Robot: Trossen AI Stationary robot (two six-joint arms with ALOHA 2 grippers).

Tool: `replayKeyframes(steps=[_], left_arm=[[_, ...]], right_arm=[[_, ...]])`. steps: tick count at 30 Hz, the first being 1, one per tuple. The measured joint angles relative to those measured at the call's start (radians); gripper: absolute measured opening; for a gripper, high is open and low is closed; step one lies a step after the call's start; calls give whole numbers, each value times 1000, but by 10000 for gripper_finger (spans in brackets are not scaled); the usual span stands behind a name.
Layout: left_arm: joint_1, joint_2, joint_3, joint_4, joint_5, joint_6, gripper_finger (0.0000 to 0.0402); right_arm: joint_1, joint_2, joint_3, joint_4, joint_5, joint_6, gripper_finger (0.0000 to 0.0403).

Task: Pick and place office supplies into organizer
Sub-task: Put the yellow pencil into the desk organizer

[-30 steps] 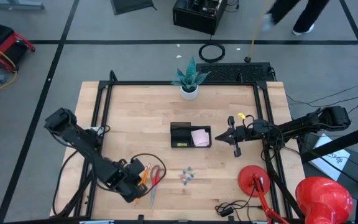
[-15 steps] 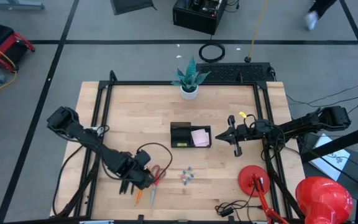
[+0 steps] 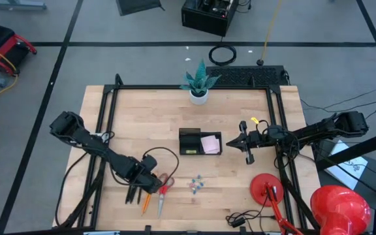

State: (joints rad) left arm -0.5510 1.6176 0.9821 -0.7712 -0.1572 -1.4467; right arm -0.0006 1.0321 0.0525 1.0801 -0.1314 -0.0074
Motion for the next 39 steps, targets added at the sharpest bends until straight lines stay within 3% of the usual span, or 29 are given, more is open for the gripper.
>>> replayKeyframes(steps=[6, 15, 23, 39], left_arm=[[0, 0, -43, 88, 20, -4, 170], [3, 5, -49, 90, 26, -5, 170], [21, 120, -42, 151, 121, 33, 170], [34, 112, -46, 94, 140, 83, 170]], right_arm=[[0, 0, 0, 0, 0, 3, 4], [0, 0, 0, 0, 0, 3, 4], [0, 1, 0, -17, 0, 3, 4], [0, 0, 0, -16, 2, 1, 4]])
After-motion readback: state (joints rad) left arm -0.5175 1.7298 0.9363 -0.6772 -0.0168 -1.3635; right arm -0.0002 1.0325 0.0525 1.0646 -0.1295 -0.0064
